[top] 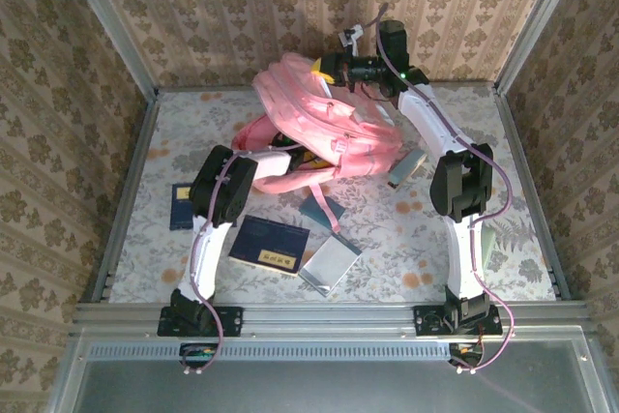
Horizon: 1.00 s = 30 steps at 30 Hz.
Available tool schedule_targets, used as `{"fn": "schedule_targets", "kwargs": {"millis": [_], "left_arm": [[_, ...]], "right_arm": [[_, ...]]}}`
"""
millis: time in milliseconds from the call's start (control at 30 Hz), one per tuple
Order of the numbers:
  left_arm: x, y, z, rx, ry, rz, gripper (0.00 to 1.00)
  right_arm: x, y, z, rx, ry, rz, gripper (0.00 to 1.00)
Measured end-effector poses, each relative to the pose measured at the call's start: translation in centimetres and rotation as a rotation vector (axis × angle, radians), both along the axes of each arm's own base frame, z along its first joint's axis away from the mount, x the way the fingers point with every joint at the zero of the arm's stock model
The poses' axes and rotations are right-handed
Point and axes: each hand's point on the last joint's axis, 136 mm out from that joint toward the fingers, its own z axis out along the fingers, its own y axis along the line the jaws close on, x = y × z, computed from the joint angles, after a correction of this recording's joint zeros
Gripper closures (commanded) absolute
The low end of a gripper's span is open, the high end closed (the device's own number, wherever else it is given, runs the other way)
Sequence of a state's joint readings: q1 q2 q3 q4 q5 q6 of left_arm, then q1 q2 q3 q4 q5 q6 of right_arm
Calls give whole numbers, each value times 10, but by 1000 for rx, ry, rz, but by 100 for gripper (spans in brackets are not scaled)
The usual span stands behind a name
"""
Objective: Pack the student bag
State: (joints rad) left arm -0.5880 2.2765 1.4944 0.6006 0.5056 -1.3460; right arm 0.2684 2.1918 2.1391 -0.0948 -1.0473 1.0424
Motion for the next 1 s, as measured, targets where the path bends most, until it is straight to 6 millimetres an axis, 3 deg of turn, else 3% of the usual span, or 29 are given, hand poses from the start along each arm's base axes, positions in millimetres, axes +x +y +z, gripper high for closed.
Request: {"fn": "schedule_targets", "kwargs": {"millis": [167, 367, 500, 700, 1000], "left_arm": [[-7, 5, 10, 53, 0, -11, 0], [-15, 20, 9, 65, 22, -19, 0], [-22, 31, 21, 58, 11, -29, 0], [-34, 52, 42, 18, -20, -26, 0], [-41, 93, 43, 6, 14, 25, 0]], "right_arm": [[-1, 0, 5, -6, -26, 5, 100], [-1, -3, 1, -23, -29, 4, 100], [0, -9, 2, -32, -35, -5, 100], [-4, -20, 8, -58, -60, -25, 100], [-6, -28, -5, -145, -85, -54, 100]]}}
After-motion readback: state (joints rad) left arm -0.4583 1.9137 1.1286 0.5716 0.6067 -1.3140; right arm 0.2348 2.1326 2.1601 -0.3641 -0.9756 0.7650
